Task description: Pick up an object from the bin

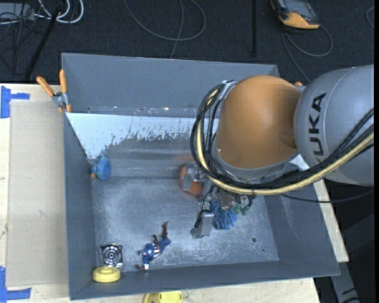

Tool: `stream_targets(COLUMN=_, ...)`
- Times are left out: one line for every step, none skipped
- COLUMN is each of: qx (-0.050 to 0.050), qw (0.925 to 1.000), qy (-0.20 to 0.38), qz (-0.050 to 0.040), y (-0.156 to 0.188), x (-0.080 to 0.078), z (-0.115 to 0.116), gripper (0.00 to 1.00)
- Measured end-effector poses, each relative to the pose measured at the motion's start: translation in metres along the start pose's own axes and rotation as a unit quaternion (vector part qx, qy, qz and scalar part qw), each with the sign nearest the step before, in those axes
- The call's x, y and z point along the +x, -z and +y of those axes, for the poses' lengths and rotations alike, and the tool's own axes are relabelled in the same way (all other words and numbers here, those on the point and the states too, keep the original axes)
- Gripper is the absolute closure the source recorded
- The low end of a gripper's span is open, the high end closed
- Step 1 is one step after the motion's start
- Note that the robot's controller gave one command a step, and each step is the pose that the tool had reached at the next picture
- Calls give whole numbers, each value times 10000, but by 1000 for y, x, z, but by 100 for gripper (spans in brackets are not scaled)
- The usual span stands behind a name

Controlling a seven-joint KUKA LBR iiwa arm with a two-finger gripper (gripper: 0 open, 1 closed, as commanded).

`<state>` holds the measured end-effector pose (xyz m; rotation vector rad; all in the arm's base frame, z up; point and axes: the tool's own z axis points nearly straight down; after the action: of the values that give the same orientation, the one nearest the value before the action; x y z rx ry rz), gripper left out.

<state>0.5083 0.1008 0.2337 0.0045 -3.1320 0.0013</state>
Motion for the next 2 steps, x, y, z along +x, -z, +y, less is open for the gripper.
stream_targets(qx=-5, qw=10000, qy=-14, qz=-40, y=4, x=-1, z=-1, gripper=0)
stream_targets(qx=-11, qw=9992, qy=405, qz=-61, y=-19, x=-12, z=-31, gripper=0)
